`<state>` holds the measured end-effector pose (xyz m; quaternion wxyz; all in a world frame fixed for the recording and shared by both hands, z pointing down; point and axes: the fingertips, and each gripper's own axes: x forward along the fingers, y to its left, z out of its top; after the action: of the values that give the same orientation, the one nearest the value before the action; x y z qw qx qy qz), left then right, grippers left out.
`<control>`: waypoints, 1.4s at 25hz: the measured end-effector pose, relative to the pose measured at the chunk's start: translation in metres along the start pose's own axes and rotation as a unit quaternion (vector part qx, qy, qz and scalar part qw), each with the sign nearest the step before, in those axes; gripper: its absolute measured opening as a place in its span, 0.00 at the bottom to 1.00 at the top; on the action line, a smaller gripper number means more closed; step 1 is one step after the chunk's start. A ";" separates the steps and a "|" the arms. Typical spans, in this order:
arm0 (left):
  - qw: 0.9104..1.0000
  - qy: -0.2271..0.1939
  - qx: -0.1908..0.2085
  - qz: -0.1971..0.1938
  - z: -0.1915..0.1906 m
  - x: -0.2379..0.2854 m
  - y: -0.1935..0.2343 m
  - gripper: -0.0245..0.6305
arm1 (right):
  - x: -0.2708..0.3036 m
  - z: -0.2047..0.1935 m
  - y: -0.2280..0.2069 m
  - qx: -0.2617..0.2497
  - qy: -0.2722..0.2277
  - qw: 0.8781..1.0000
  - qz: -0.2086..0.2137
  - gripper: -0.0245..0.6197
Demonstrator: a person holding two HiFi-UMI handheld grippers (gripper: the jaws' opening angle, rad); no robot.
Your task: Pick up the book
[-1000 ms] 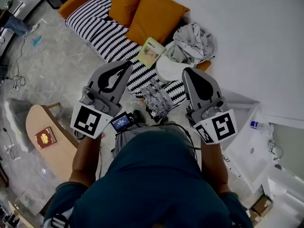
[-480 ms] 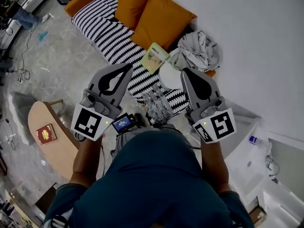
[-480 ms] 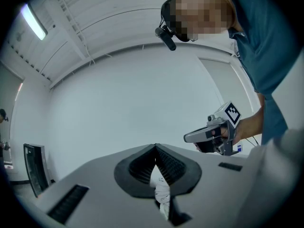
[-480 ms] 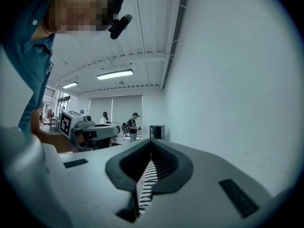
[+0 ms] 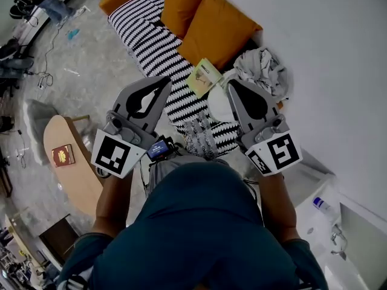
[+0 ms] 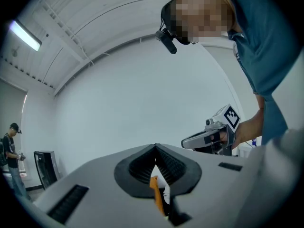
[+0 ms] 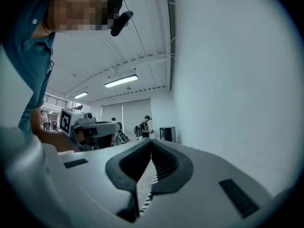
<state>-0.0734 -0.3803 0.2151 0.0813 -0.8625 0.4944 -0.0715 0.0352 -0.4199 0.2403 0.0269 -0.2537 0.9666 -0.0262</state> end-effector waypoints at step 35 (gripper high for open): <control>0.991 0.054 -0.107 -0.057 -0.136 0.094 0.119 0.04 | 0.145 -0.208 -0.136 0.101 0.162 0.979 -0.069 0.06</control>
<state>-0.1540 -0.5301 0.3270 -0.0426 -0.8879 0.4529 -0.0685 -0.0377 -0.6022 0.4508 -0.1061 -0.3077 0.9308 -0.1663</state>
